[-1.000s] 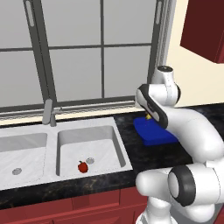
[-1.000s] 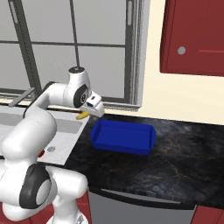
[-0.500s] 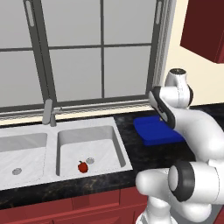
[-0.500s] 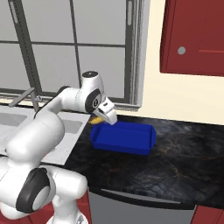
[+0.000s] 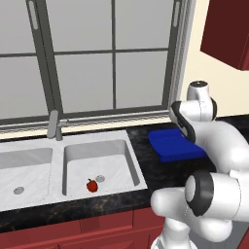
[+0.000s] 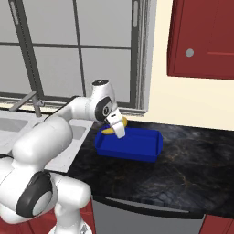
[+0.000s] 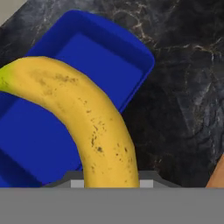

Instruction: Pick up all produce items and place them in the sink. Turn on the sink faucet to wash them. Then turn the sink off and put them in the tray.

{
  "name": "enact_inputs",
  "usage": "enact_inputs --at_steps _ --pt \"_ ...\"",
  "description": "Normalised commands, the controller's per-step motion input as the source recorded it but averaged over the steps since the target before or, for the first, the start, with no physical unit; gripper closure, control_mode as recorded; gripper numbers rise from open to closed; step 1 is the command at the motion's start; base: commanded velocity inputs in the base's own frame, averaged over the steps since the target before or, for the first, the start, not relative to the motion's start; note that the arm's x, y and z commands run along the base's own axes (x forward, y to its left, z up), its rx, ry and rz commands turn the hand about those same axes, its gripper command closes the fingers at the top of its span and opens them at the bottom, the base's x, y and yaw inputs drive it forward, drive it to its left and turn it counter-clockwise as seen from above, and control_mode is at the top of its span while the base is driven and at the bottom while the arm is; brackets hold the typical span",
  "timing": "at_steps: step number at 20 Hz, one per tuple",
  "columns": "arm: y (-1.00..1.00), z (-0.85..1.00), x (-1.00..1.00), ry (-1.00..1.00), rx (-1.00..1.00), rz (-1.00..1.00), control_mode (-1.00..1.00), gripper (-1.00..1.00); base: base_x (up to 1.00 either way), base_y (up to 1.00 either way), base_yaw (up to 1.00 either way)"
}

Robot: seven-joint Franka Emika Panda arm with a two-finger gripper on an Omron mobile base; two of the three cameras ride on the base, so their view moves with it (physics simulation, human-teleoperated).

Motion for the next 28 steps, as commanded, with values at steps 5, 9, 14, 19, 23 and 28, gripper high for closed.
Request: enact_inputs --at_steps 5,9,14,19,23,28 --pt "-0.28 -0.12 0.26 0.01 0.03 -0.13 -1.00 1.00 0.00 0.00 0.00" --pt "-0.27 -0.14 0.39 0.01 0.07 -0.05 -1.00 1.00 0.00 0.00 0.00" --pt "-0.18 -0.25 0.28 0.01 0.08 -0.05 -1.00 1.00 0.00 0.00 0.00" --pt "-0.06 -0.33 0.17 0.03 0.05 -0.06 -1.00 1.00 0.00 0.00 0.00" --pt "-0.02 -0.36 0.19 0.03 0.02 -0.07 -1.00 1.00 0.00 0.00 0.00" --pt "-0.05 -0.42 0.16 0.00 0.00 -0.06 -1.00 1.00 0.00 0.00 0.00"
